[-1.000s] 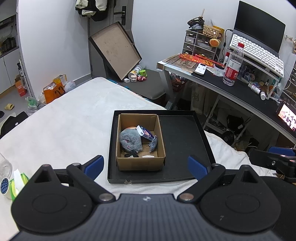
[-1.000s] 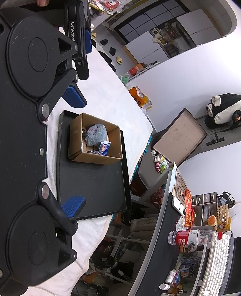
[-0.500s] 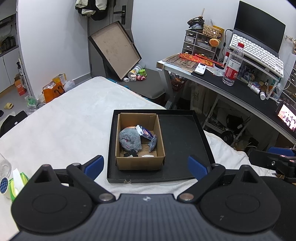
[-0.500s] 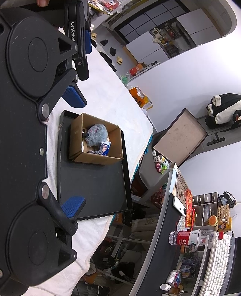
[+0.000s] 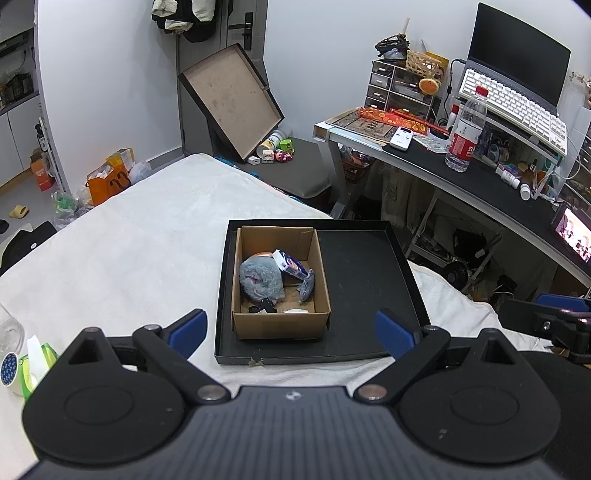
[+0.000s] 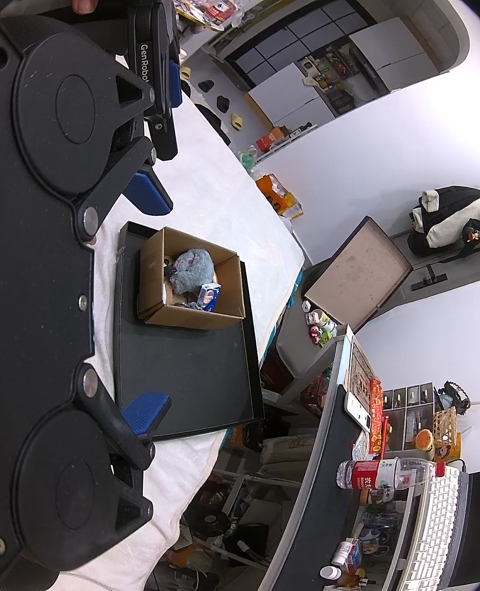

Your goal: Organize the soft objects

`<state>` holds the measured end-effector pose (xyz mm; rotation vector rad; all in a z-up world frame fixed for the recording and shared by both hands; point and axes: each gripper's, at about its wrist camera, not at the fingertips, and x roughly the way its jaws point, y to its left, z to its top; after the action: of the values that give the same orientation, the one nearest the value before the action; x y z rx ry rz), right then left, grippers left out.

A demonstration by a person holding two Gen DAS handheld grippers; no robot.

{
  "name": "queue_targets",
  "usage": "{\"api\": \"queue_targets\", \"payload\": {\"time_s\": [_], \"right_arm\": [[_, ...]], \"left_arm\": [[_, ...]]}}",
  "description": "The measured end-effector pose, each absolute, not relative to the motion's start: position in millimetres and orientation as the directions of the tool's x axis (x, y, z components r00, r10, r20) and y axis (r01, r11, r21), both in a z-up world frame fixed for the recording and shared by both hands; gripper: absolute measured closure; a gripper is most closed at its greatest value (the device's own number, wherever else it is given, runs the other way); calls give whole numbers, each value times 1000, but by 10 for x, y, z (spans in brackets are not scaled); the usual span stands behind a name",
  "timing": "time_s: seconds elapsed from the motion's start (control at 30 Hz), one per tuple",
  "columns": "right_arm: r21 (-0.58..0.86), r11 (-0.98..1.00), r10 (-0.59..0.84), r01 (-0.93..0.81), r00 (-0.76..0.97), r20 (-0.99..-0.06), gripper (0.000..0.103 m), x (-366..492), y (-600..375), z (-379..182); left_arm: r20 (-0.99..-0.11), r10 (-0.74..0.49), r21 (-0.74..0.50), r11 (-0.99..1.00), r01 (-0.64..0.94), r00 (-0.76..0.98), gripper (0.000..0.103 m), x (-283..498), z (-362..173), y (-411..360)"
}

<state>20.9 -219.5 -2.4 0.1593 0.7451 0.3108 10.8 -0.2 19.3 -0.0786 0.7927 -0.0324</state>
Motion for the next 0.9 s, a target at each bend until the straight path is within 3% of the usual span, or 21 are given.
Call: {"api": "queue_targets", "payload": {"time_s": [0.9], "right_arm": [[264,942,333,-210,695,-637,0,189,-2201,-42]], "left_arm": [[-704,-51,-72,997,1,708,6,107,191,-7]]}}
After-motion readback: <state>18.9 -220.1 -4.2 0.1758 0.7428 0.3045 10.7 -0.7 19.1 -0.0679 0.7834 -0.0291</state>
